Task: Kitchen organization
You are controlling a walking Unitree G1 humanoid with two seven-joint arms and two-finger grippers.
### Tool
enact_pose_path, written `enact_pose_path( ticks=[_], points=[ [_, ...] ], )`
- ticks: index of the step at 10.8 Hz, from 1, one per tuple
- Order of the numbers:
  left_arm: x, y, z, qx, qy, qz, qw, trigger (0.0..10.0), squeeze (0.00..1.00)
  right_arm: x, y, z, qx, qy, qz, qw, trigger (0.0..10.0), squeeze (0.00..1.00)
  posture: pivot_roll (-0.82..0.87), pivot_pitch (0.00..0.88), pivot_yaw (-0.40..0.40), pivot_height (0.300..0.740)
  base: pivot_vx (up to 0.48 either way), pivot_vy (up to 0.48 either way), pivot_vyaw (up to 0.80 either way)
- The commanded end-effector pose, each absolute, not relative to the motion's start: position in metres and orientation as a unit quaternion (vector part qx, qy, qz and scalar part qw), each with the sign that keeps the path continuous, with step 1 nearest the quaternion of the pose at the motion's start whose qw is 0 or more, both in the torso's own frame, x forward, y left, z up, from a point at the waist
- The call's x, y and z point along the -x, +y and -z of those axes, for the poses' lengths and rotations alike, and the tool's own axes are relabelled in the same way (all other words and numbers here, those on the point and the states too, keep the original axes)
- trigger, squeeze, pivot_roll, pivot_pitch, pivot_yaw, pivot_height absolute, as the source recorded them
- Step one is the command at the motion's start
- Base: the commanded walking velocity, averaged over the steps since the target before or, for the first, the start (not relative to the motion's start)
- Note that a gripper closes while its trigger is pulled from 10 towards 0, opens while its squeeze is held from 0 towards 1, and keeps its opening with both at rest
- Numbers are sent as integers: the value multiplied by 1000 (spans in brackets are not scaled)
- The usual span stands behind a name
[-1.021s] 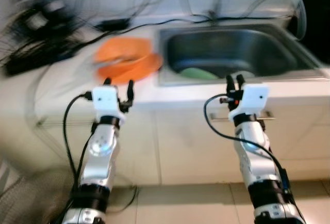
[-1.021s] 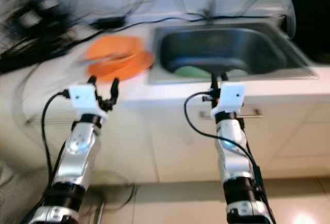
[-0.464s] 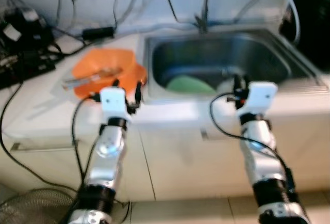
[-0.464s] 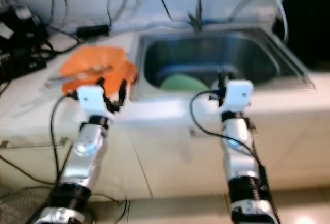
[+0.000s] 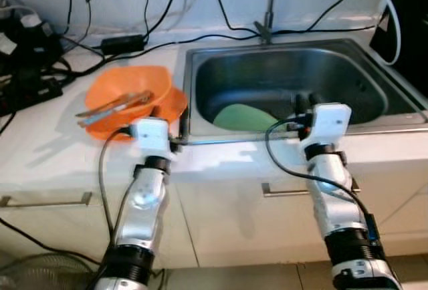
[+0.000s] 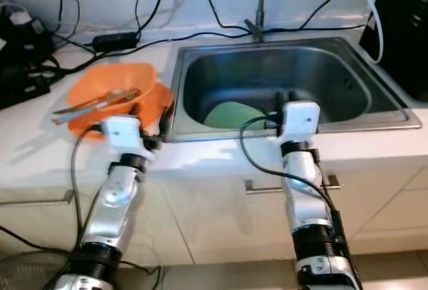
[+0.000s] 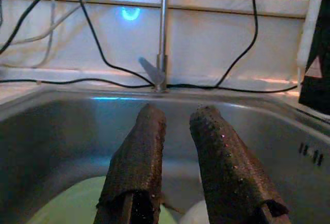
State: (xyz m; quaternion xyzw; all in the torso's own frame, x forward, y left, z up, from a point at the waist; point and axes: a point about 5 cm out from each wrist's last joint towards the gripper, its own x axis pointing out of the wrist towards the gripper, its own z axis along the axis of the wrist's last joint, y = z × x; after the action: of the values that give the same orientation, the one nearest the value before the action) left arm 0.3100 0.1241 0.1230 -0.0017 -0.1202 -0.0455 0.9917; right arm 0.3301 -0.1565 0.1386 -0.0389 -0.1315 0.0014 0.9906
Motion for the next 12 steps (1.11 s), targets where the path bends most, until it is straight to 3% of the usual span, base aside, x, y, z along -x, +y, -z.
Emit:
enact_pose_path(
  ticks=[1,5,7,12],
  points=[
    [-308,130,-123,-7,-120,41,992,10000,0,-331,-149,-141,35,-138,-10,990,10000,0,101,0,64,740,0,0,0],
    [-293,134,-115,-10,-115,27,993,10000,0,-333,-147,-142,35,-138,-13,990,10000,0,107,0,64,740,0,0,0],
    [-276,161,-105,-23,-106,-43,993,10000,0,-335,-143,-141,32,-137,-19,990,10000,0,127,0,59,740,0,0,0],
    [-281,192,-123,-37,-132,-106,985,10000,0,-336,-139,-142,28,-138,-25,990,10000,0,125,0,56,740,0,0,0]
  ],
)
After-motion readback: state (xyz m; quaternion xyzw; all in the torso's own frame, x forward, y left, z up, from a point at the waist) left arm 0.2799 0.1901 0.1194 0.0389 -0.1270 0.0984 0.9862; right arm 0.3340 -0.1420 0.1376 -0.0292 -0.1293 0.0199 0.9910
